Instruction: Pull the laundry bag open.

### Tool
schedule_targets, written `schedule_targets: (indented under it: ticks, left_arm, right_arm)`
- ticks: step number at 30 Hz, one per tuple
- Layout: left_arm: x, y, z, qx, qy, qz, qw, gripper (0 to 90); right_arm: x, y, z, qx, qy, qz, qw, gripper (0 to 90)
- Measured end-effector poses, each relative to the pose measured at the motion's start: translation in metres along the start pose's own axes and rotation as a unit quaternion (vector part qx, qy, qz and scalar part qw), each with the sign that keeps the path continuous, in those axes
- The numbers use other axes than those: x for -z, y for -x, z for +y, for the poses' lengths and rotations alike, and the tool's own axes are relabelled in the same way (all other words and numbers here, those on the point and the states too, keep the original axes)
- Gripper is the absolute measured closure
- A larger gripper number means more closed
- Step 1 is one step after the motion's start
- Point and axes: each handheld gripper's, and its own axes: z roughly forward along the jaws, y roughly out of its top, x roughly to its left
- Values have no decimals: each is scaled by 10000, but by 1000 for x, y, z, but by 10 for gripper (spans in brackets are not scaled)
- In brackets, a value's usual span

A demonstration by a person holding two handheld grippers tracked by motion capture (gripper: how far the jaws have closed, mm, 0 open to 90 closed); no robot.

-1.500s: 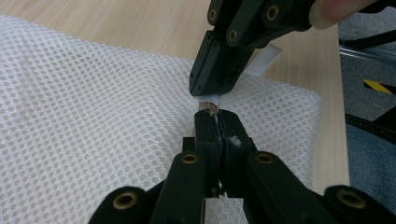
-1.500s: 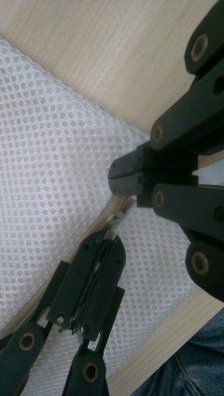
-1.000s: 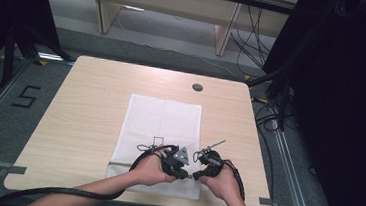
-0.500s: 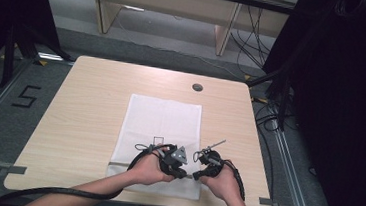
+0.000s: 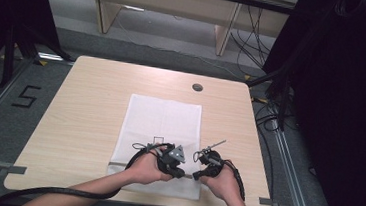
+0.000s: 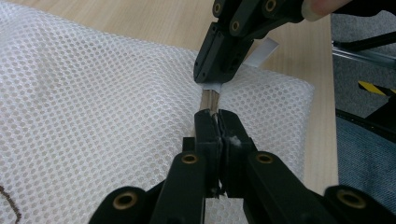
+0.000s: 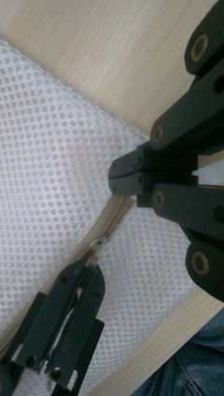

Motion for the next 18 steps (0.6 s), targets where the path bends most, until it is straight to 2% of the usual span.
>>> schedule_targets:
  ticks: [5, 6, 7, 11, 13, 18]
  left_arm:
    - [2, 0, -1, 19, 5, 26, 10000, 876]
    - [2, 0, -1, -63, 3, 29, 10000, 876]
    - [2, 0, -1, 1, 13, 32, 10000, 876]
    - [4, -1, -2, -34, -20, 38, 10000, 876]
    - [5, -1, -3, 79, 15, 22, 10000, 876]
    - [5, -1, -4, 86, 25, 3, 10000, 876]
  right_arm:
    - [0, 0, 0, 2, 6, 1, 10000, 900]
    - [0, 0, 0, -10, -3, -6, 10000, 900]
    - [0, 0, 0, -47, -23, -18, 10000, 900]
    - [0, 0, 0, -19, -8, -4, 10000, 900]
    - [0, 0, 0, -60, -26, 11, 10000, 900]
    - [0, 0, 0, -65, -25, 20, 10000, 900]
